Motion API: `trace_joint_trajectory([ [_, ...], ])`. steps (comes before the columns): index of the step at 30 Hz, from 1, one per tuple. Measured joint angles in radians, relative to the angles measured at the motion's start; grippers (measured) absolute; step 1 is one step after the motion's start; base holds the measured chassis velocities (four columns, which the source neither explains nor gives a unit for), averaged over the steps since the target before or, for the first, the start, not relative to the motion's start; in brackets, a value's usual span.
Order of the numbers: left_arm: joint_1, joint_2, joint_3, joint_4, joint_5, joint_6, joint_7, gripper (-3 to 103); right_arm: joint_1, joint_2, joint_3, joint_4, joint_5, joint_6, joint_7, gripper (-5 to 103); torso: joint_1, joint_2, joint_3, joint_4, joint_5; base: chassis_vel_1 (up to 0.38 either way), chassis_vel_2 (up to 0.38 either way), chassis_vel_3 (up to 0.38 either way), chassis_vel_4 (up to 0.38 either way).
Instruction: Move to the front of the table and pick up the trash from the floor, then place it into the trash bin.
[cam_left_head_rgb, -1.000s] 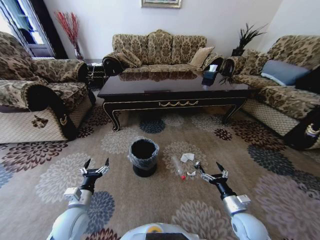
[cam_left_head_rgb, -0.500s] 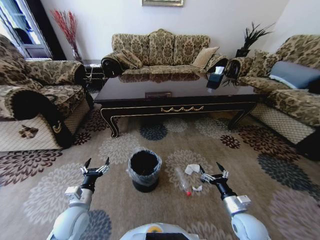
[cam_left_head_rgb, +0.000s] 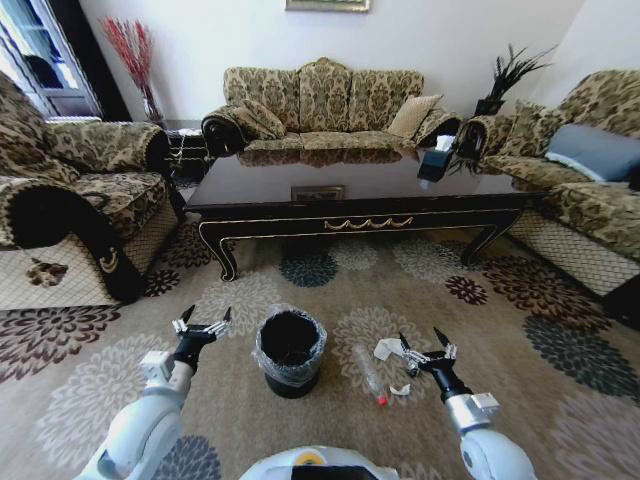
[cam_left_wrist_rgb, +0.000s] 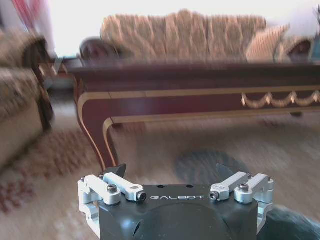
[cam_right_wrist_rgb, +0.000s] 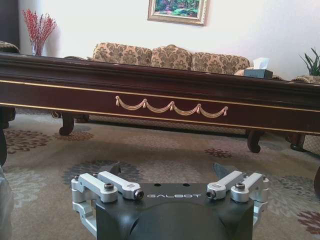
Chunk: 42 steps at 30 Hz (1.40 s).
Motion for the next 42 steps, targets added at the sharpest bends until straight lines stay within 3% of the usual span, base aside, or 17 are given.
trace_joint_trajectory([
  [4,-0.123,0.079,0.064,-0.002,-0.228,0.190,-0.099,100,-0.002,0.001,0.000,0.001,-0.003,0.000,0.003,100,0.000,0.000,0.000,-0.0001,-0.0002,0.000,0.000,0.000,0.000],
  [5,-0.123,0.079,0.064,-0.002,-0.228,0.190,-0.099,100,-0.002,0.001,0.000,0.001,-0.003,0.000,0.003,100,0.000,0.000,0.000,-0.0001,-0.0002,0.000,0.000,0.000,0.000],
  [9,-0.191,0.124,0.080,0.016,-0.441,0.285,-0.171,100,0.011,-0.007,-0.024,-0.007,-0.015,-0.001,0.007,100,0.000,0.000,0.000,-0.0003,-0.0001,0.000,0.000,0.000,0.000],
  [12,-0.196,0.134,0.078,0.016,-0.503,0.321,-0.203,100,0.019,-0.012,-0.036,-0.012,-0.018,-0.003,0.008,100,0.000,0.000,0.000,0.0003,0.0000,0.000,0.000,0.000,0.000],
  [15,-0.232,0.146,0.089,0.028,-0.624,0.361,-0.288,100,0.022,-0.017,-0.043,-0.024,-0.024,-0.003,0.008,100,0.000,0.000,0.000,0.0002,0.0000,0.000,0.000,0.000,0.000],
  [25,-0.403,0.119,0.192,0.140,-0.838,0.361,-0.409,100,0.021,-0.017,-0.046,-0.024,-0.025,-0.004,0.011,100,0.000,0.000,0.000,0.0000,0.0000,0.000,0.000,0.000,0.000],
  [34,-0.490,0.073,0.335,0.220,-0.931,0.356,-0.499,100,0.017,-0.011,-0.043,-0.025,-0.027,-0.005,0.013,100,0.000,0.000,0.000,0.0000,0.0000,0.000,0.000,0.000,0.000],
  [42,-0.510,0.045,0.377,0.257,-1.013,0.354,-0.575,100,0.015,-0.008,-0.040,-0.026,-0.028,-0.005,0.013,100,0.000,0.000,0.000,0.0000,0.0000,0.000,0.000,0.000,0.000],
])
